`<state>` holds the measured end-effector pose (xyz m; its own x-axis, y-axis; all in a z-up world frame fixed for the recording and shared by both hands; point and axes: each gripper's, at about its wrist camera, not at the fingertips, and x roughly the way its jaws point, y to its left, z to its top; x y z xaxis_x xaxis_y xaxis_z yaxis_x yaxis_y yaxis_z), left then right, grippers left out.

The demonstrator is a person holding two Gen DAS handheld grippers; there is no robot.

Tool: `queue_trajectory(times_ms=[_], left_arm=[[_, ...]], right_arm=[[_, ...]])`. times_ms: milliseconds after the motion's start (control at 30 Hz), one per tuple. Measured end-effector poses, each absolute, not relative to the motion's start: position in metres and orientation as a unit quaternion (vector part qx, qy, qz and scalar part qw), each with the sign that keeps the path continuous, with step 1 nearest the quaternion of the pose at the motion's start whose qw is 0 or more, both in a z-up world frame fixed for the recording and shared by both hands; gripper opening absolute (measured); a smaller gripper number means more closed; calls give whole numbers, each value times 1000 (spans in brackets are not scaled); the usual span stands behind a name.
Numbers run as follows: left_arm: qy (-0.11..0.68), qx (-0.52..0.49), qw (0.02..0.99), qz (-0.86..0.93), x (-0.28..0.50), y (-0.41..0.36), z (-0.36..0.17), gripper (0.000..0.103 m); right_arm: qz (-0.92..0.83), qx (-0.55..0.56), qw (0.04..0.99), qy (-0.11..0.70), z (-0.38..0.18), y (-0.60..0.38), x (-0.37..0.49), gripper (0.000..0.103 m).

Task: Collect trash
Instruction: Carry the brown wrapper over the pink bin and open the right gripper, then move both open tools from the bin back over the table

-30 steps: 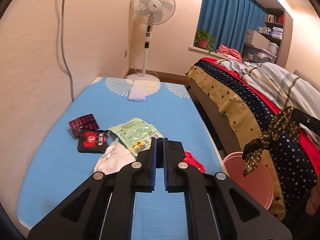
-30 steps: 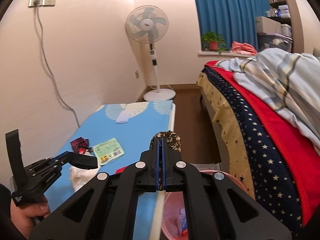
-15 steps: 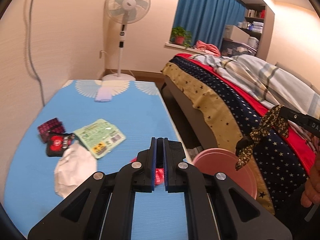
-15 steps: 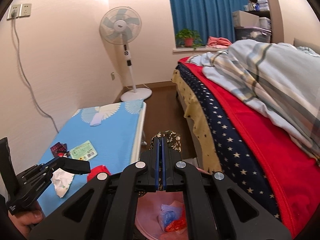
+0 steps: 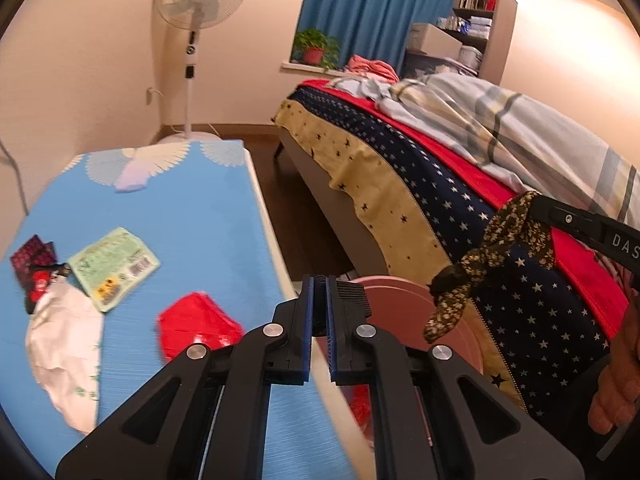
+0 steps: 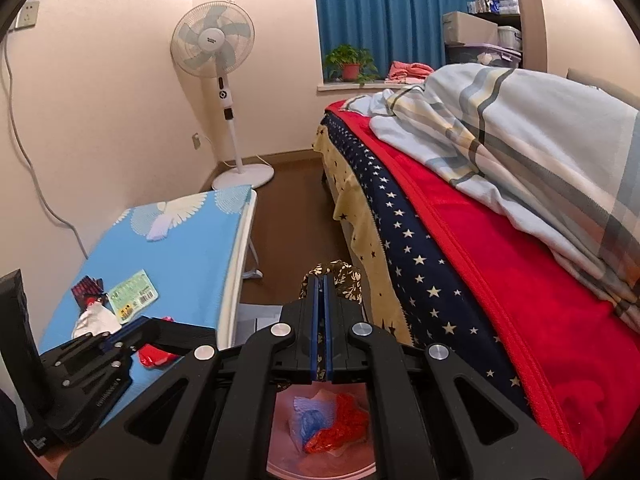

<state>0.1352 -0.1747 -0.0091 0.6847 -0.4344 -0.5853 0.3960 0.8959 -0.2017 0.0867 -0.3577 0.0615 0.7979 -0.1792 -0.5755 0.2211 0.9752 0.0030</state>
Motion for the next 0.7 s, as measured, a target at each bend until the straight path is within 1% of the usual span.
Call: queue_trajectory(times_ms=[500, 533, 600, 633, 667, 700], left_arm=[[361, -21, 896, -258, 145, -206, -34, 6], [363, -22, 893, -265, 146, -207, -35, 6], [368, -21, 889, -271, 146, -211, -36, 10], [370, -20, 888, -273, 146, -212, -37, 16], [371, -19, 887, -273, 146, -213, -38, 21], [372, -19, 888, -272, 145, -213, -39, 22]], right_arm=[[-130, 31, 940, 313, 52, -362, 92, 3], [-134, 30, 940, 313, 52, -362, 92, 6], [-141, 28, 939, 313, 52, -363, 92, 7], [-142, 29, 939, 313, 52, -363, 92, 9], [-144, 30, 939, 312, 52, -364, 92, 15], [-146, 31, 939, 311, 52, -364, 92, 26]])
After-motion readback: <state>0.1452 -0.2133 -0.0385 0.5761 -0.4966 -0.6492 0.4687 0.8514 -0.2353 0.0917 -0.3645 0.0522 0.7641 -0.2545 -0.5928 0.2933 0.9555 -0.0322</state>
